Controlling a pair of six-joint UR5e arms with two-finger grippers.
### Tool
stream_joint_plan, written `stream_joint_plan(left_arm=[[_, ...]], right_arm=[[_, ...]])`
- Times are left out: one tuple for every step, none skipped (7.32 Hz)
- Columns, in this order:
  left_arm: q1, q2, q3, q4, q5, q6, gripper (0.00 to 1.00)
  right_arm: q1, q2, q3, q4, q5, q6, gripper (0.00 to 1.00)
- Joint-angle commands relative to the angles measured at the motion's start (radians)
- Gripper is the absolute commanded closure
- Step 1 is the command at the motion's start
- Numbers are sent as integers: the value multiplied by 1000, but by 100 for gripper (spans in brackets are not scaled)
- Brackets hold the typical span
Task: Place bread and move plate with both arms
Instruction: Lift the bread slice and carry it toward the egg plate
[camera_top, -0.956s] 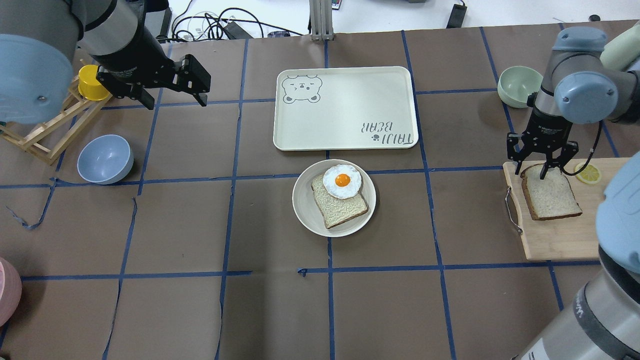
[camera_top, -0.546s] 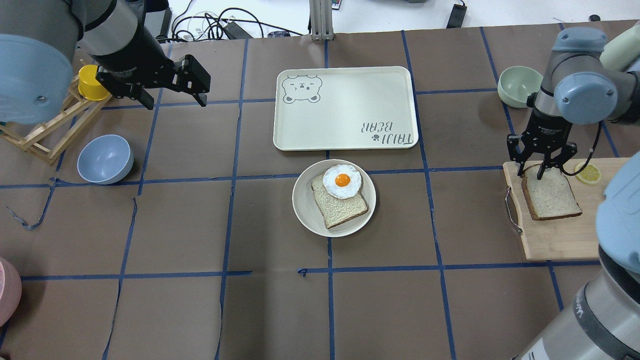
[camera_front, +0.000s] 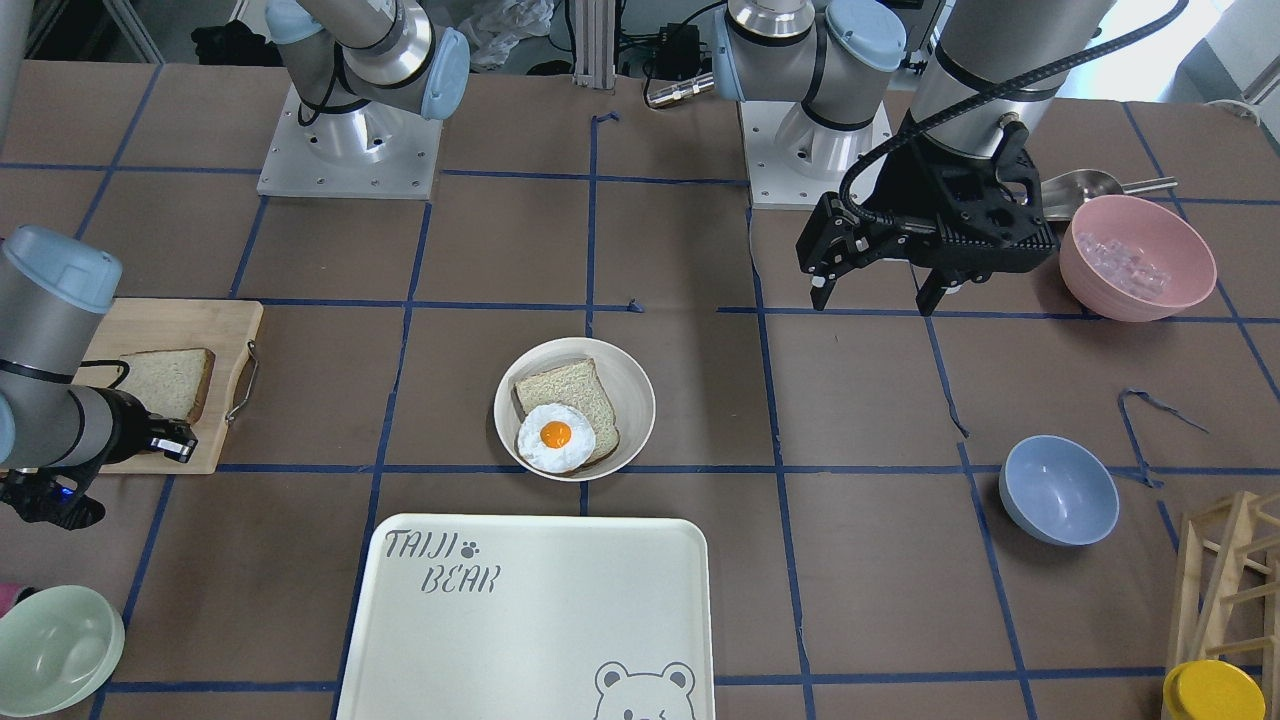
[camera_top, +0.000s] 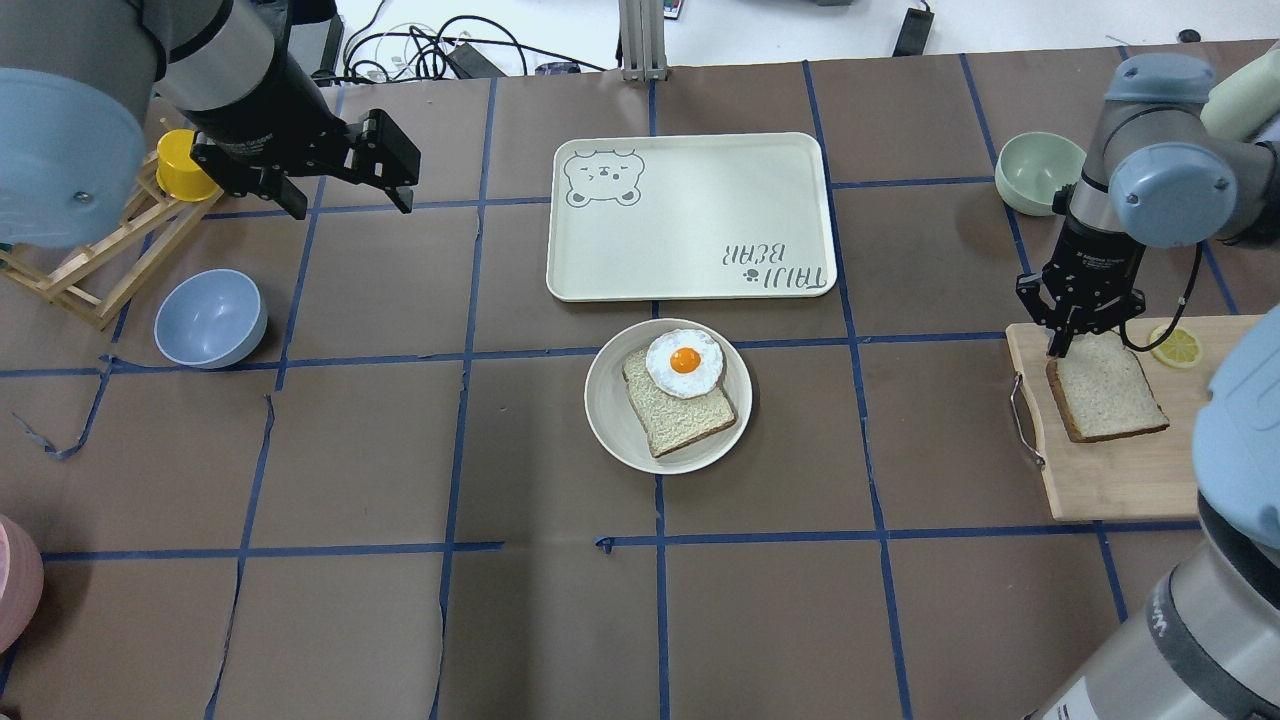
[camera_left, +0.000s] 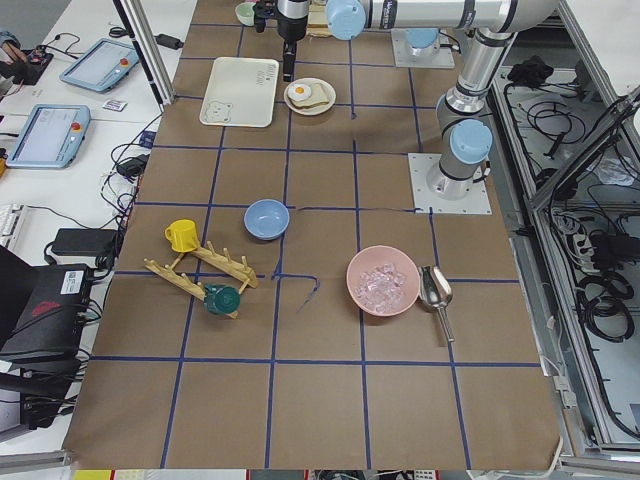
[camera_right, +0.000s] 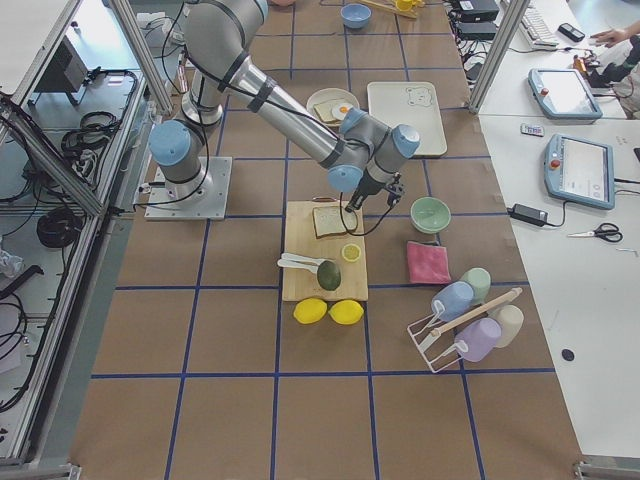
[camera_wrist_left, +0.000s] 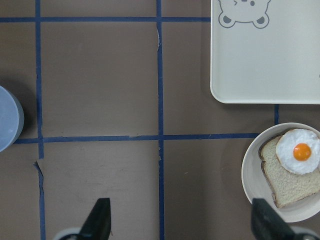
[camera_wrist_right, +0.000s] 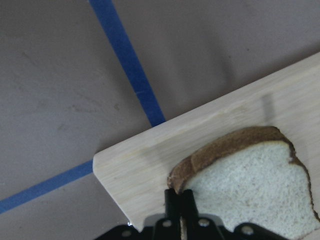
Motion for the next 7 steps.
stream_joint_plan(left_arm=[[-1,0,0,1,0,0,0],[-1,0,0,0,0,1,0],[-1,0,0,0,0,1,0],[-1,0,0,0,0,1,0],[-1,0,0,0,0,1,0],[-1,0,0,0,2,1,0],[-1,2,0,-2,2,1,0]], right_arm=[[0,-13,-1,8,1,-1,100],[0,-38,-10,37,-1,0,100],[0,-67,-15,68,-2,0,100],[0,-93,-23,92,-2,0,100],[6,-111,-46,141,2,2,100],[12,-127,-81,205,9,3,100],[29,-135,-122,262,10,10,100]])
